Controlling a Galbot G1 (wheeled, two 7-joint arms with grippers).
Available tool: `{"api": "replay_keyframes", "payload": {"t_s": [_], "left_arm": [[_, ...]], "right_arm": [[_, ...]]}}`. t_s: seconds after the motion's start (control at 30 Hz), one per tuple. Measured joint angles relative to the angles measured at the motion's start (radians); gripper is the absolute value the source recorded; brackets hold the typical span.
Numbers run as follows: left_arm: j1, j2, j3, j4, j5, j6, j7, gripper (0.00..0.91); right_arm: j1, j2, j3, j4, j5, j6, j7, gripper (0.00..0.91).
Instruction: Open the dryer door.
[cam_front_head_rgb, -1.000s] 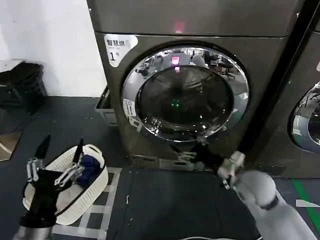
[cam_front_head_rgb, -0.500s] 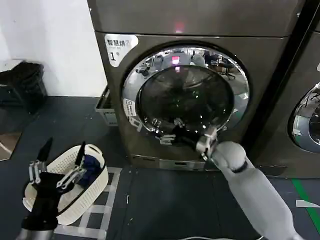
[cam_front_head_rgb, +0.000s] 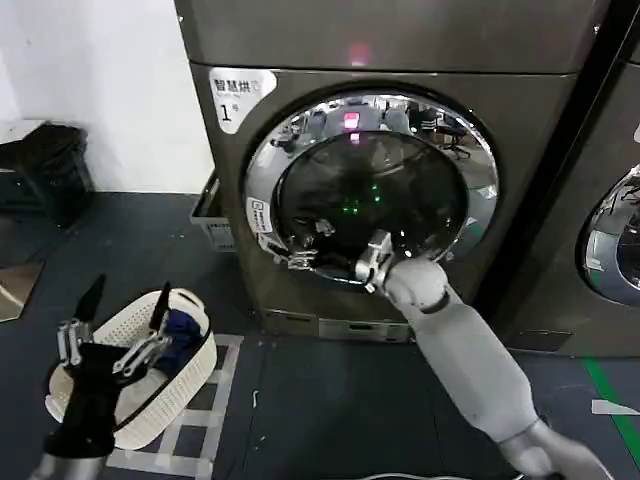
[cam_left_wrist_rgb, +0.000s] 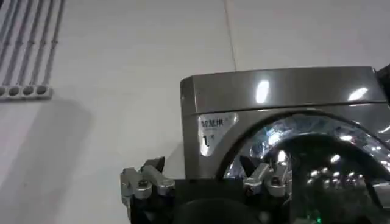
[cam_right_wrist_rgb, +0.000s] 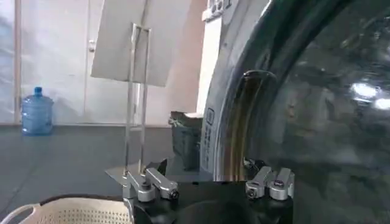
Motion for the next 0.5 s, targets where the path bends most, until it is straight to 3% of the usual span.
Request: {"api": "replay_keyframes", "payload": {"t_s": [0.27,0.5], "left_arm": [[-0.003,-0.001,0.002,0.000,-0.005,0.000,0.000,0.907],[0.002,-0.002,0.006,-0.009,-0.003,0.013,0.006,0.907]], "right_arm": [[0.025,0.042,-0.007,-0.050,-0.028,-0.006,-0.012,0.907],[0.053,0.063,-0.002,-0.097,0.008,-0.029,-0.036,0.907]]}}
